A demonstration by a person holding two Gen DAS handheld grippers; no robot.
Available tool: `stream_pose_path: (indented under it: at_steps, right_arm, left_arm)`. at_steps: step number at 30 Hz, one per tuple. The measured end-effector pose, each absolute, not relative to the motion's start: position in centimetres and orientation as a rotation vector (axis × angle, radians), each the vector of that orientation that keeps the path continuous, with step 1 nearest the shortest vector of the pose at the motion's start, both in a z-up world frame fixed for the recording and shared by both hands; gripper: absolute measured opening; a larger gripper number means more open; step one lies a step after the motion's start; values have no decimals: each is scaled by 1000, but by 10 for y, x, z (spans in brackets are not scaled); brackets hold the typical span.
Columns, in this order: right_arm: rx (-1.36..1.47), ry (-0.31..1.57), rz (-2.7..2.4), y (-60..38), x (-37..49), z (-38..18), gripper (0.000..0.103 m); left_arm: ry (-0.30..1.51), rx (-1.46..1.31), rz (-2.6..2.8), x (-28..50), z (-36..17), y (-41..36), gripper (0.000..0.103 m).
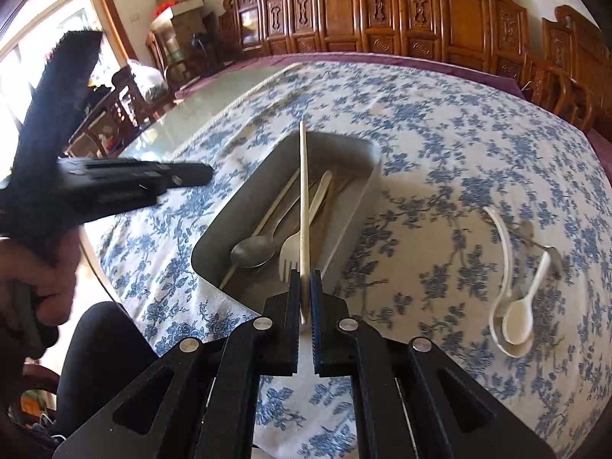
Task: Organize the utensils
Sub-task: 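Open the left tool releasing the spoon while the right tool lowers the chopstick into the tray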
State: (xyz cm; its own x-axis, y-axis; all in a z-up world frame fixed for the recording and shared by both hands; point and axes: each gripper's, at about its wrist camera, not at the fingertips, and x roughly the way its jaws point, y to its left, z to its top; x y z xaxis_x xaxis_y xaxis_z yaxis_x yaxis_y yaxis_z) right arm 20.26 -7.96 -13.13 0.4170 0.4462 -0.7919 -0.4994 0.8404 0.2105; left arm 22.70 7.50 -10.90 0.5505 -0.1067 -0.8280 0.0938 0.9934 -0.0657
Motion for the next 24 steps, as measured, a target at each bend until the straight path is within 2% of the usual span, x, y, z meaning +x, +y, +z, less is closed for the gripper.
stream_pose_path:
  at_steps: [15,24]
  right_arm:
    - [-107,1049,543,-49,228,-146,6]
    - [-77,1014,606,-45,224,-143,10]
  left_arm:
    - [933,-33,-93,209,-81,101,6]
    - [917,-29,-94,206,-74,100,6]
